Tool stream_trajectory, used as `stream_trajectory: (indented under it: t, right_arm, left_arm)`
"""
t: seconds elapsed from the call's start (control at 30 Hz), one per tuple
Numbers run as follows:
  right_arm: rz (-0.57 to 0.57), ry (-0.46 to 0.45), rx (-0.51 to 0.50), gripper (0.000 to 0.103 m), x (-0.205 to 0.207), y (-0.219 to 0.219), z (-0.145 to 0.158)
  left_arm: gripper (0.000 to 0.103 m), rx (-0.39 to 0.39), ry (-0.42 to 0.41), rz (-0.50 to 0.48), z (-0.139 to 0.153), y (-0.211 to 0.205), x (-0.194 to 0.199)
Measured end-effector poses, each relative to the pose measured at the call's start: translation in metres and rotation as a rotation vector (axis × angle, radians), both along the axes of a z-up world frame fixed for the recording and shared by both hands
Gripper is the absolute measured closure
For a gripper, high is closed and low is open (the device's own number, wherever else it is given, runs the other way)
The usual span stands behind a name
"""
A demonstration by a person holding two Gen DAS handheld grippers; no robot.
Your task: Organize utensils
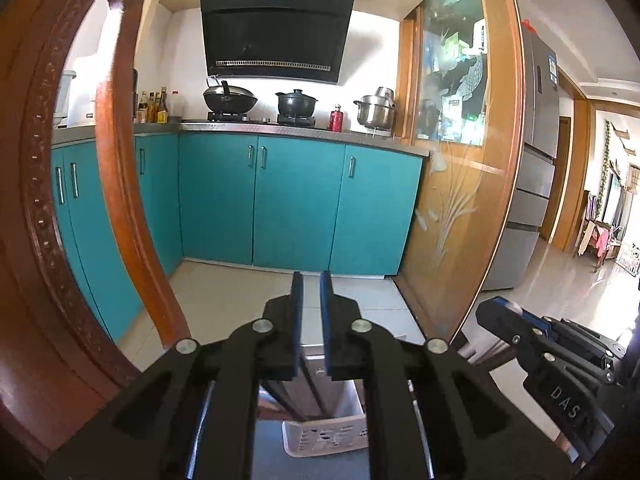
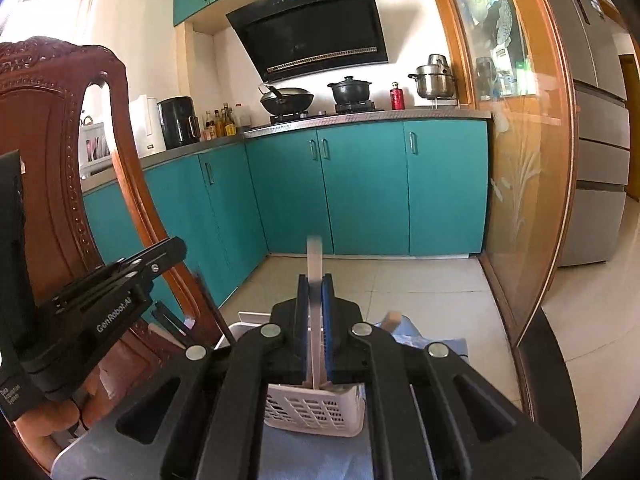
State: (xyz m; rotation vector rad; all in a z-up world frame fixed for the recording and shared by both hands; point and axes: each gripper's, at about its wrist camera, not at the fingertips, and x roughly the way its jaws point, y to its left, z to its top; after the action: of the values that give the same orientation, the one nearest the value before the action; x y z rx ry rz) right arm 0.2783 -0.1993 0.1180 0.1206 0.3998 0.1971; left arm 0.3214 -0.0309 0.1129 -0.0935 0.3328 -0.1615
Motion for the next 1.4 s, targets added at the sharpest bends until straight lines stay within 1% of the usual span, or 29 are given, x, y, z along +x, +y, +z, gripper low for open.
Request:
stream_trajectory:
  t: [0.1,0.13,0.17,0.2,0.23,0.27,0.3,0.33,0.37,0.4,0.43,0.47,0.5,0.57,0.6,0.63,0.67,0.73,0.8,0.83,1.0,1.1,1.4]
  right_arm:
    - [0.003,-0.015,0.015,0.085,-0.013,-0.004,0.004]
    - [0.002,-0.034,0.019,0.083,-0.025,-0.006,0.008]
    - [0.002,-0.047,0.022,0.078,-0.034,-0.008,0.011]
    - [0.007,-0.075,0.029,0.069,-0.052,-0.011,0.015]
    - [0.009,-0.092,0.033,0.063,-0.064,-0.013,0.016]
    - [0.012,-0.113,0.034,0.051,-0.080,-0.016,0.016]
    - [0.014,-0.128,0.030,0.041,-0.096,-0.018,0.014]
    - [0.013,-0.139,0.011,0.034,-0.116,-0.021,0.008]
    - [0.004,-0.141,-0.018,0.031,-0.132,-0.023,0.000]
    - [-0.016,-0.133,-0.052,0.025,-0.148,-0.025,-0.012]
    - [-0.034,-0.120,-0.076,0.022,-0.160,-0.026,-0.023]
    - [-0.053,-0.097,-0.097,0.018,-0.171,-0.028,-0.036]
    - [-0.067,-0.061,-0.106,0.016,-0.182,-0.032,-0.050]
    - [-0.070,0.012,-0.088,0.013,-0.198,-0.038,-0.071]
    - [-0.068,0.041,-0.082,0.011,-0.202,-0.039,-0.079]
    - [-0.065,0.078,-0.082,0.010,-0.208,-0.039,-0.089]
    - [-0.065,0.105,-0.094,0.010,-0.214,-0.036,-0.097]
    - [-0.068,0.131,-0.118,0.010,-0.222,-0.029,-0.106]
    - [-0.065,0.136,-0.138,0.010,-0.232,-0.019,-0.109]
    - [-0.063,0.134,-0.143,0.008,-0.235,-0.015,-0.108]
    - [-0.068,0.092,-0.169,0.004,-0.252,-0.004,-0.097]
    - [-0.077,0.084,-0.170,0.003,-0.263,-0.007,-0.093]
    - [-0.108,0.083,-0.167,0.003,-0.275,-0.012,-0.091]
  left_arm:
    - [0.076,-0.001,-0.023,-0.002,0.002,0.004,-0.019]
    - [0.075,-0.003,-0.033,-0.003,0.001,0.007,-0.034]
    - [0.071,-0.006,-0.037,-0.007,-0.001,0.010,-0.047]
    - [0.066,-0.008,-0.036,-0.014,-0.006,0.012,-0.062]
    - [0.063,-0.008,-0.029,-0.017,-0.011,0.012,-0.073]
    - [0.055,-0.003,-0.015,-0.016,-0.020,0.013,-0.091]
    - [0.048,0.000,-0.005,-0.010,-0.026,0.013,-0.101]
    - [0.044,0.005,0.016,0.002,-0.037,0.013,-0.116]
    - [0.036,0.011,0.044,0.014,-0.049,0.013,-0.135]
    - [0.030,0.013,0.056,0.020,-0.056,0.013,-0.144]
    - [0.027,0.016,0.073,0.032,-0.069,0.012,-0.165]
    - [0.021,0.020,0.077,0.033,-0.075,0.012,-0.176]
    - [0.017,0.029,0.080,0.033,-0.084,0.010,-0.191]
    - [0.012,0.075,0.072,0.026,-0.095,0.006,-0.216]
    - [0.010,0.108,0.076,0.032,-0.100,0.004,-0.225]
    - [0.010,0.124,0.084,0.039,-0.102,0.004,-0.230]
    - [0.010,0.132,0.098,0.041,-0.105,0.005,-0.235]
    - [0.008,0.108,0.119,0.041,-0.104,0.011,-0.243]
    - [0.006,0.080,0.120,0.048,-0.103,0.018,-0.252]
    - [0.005,0.076,0.120,0.051,-0.102,0.019,-0.255]
    - [0.004,0.097,0.109,0.080,-0.096,0.021,-0.273]
    - [0.004,0.093,0.103,0.082,-0.091,0.020,-0.281]
    - [0.004,0.101,0.102,0.077,-0.090,0.016,-0.292]
